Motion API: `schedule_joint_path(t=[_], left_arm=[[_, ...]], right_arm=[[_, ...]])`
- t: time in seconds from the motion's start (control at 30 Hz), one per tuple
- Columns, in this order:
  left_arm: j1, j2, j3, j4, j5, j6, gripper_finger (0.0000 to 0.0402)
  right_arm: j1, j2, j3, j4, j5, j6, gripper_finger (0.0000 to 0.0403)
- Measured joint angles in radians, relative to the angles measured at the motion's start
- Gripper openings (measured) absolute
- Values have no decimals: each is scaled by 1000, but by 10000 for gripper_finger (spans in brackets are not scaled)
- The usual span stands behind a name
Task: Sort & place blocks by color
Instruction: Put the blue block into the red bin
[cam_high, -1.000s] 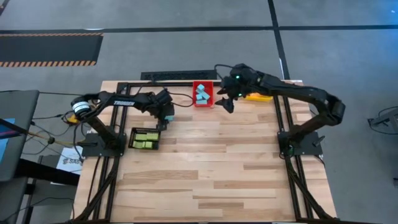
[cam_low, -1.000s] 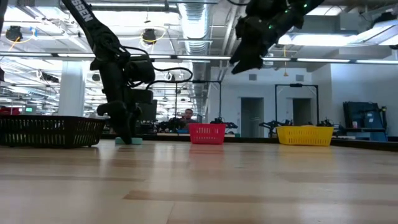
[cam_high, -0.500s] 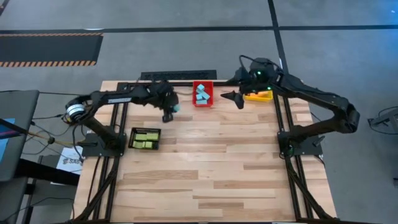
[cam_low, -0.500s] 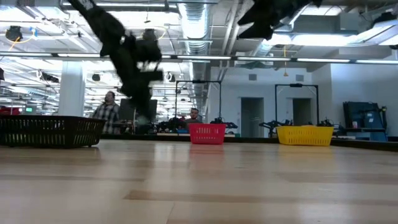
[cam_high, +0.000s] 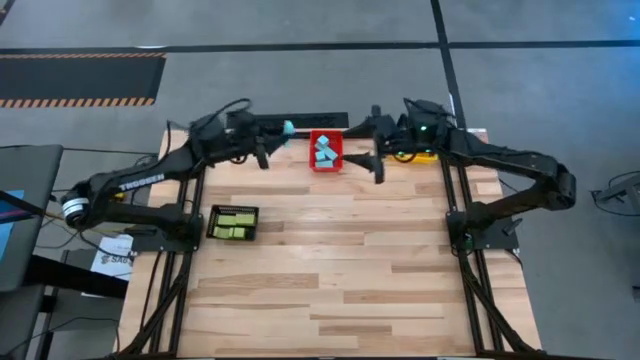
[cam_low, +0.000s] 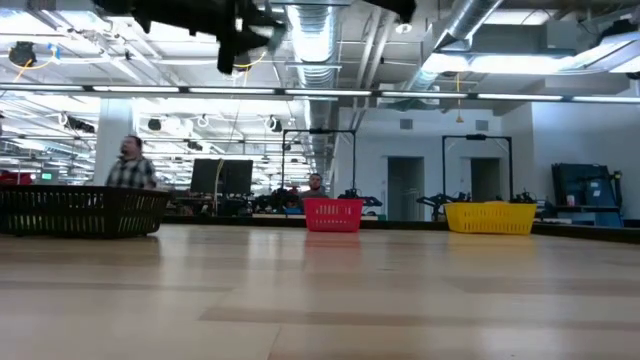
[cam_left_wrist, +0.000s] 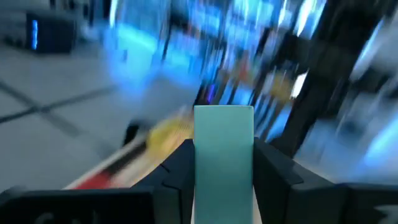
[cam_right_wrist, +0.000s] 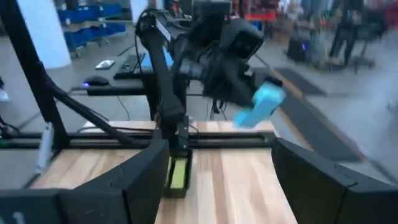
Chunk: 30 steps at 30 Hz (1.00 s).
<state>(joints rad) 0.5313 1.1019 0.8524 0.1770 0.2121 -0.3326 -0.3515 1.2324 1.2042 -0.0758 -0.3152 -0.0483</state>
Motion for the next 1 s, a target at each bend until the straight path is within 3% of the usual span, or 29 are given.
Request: schedule_joint_path(t=[0.23, 0.43, 0.6, 0.83, 1.0], left_arm=[[-94, -64, -160, 596, -297, -458, 94], [-166, -60, -187, 662, -401, -683, 94], [-217, -52, -187, 709, -531, -604, 94], [-239, -53, -187, 723, -564, -555, 94], [-239, -53, -187, 723, -564, -552, 94]], right_arm=[[69, 136, 0, 360, 7, -266, 303], [104, 221, 84, 435, 99, -394, 303], [138, 302, 165, 434, 272, -368, 303], [221, 446, 244, 544, 567, -396, 303], [257, 554, 326, 593, 679, -455, 303]])
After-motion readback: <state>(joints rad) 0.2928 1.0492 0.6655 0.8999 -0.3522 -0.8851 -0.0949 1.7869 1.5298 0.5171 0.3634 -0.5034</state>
